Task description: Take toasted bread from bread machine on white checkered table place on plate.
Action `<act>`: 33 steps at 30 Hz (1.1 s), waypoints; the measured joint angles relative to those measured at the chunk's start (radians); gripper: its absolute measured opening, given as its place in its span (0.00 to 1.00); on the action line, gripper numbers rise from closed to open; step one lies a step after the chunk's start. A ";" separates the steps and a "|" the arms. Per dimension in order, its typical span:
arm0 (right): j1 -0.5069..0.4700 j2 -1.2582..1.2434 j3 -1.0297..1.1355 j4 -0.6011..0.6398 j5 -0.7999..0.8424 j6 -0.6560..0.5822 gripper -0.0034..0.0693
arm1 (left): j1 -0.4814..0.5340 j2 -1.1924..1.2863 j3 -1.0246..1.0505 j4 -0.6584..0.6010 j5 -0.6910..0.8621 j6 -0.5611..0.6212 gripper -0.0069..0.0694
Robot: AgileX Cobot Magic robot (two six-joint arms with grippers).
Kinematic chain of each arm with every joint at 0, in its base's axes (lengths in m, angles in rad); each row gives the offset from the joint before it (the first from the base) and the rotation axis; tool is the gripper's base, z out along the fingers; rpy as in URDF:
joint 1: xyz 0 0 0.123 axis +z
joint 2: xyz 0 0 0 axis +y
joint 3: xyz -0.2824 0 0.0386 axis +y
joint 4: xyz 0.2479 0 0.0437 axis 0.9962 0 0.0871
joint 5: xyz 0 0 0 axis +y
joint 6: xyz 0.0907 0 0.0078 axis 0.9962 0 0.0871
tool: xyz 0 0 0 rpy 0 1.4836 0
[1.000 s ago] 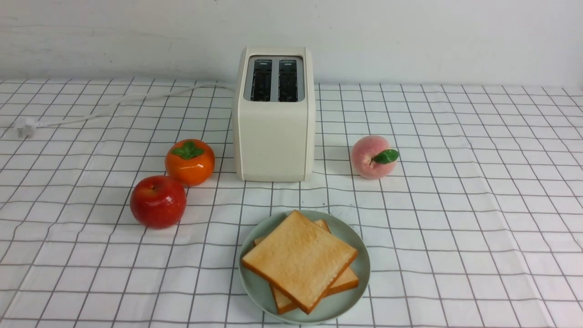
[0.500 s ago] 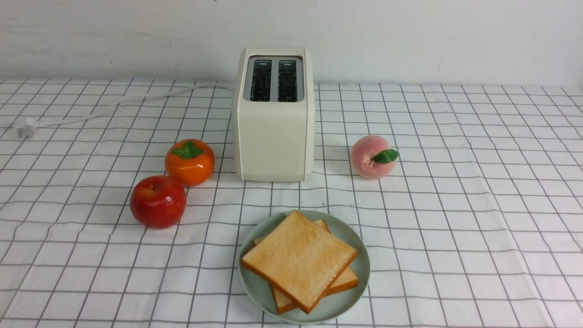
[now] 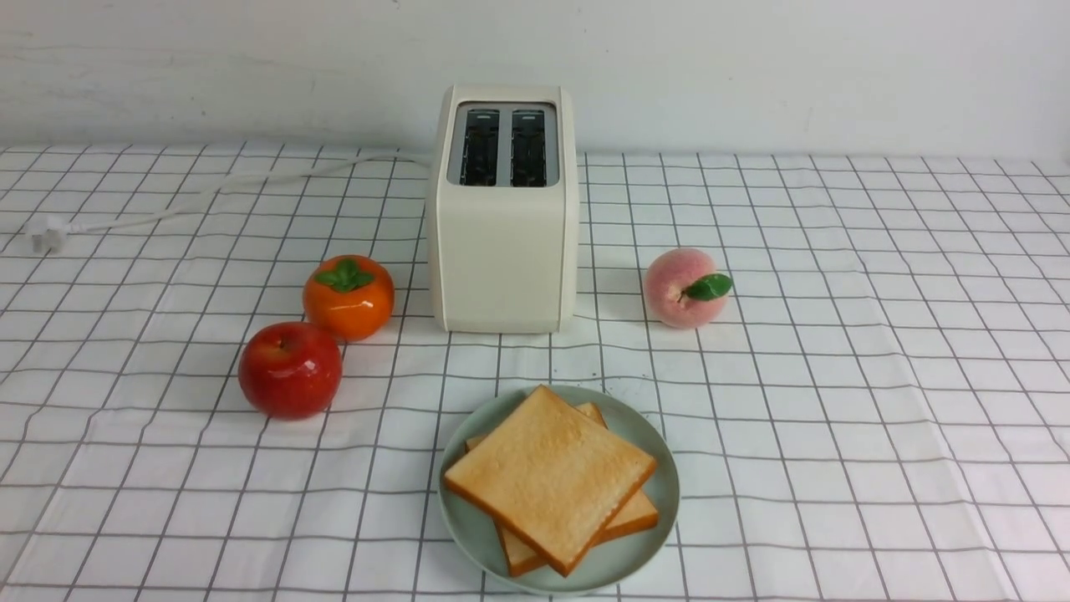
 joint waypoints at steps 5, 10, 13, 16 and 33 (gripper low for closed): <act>0.000 0.000 0.000 0.000 0.000 0.000 0.04 | 0.000 0.000 0.000 0.000 0.000 0.000 0.10; 0.000 0.000 0.000 0.000 0.000 0.000 0.04 | 0.000 0.000 0.000 0.000 0.000 0.000 0.10; 0.000 0.000 0.000 0.000 0.000 0.000 0.05 | 0.000 0.000 0.000 0.000 0.000 0.000 0.11; 0.000 0.000 0.000 0.000 0.000 0.000 0.05 | 0.000 0.000 0.000 0.012 -0.009 0.003 0.11; 0.000 0.000 0.000 0.000 0.001 0.000 0.08 | 0.266 -0.107 0.193 0.228 -0.191 -0.224 0.07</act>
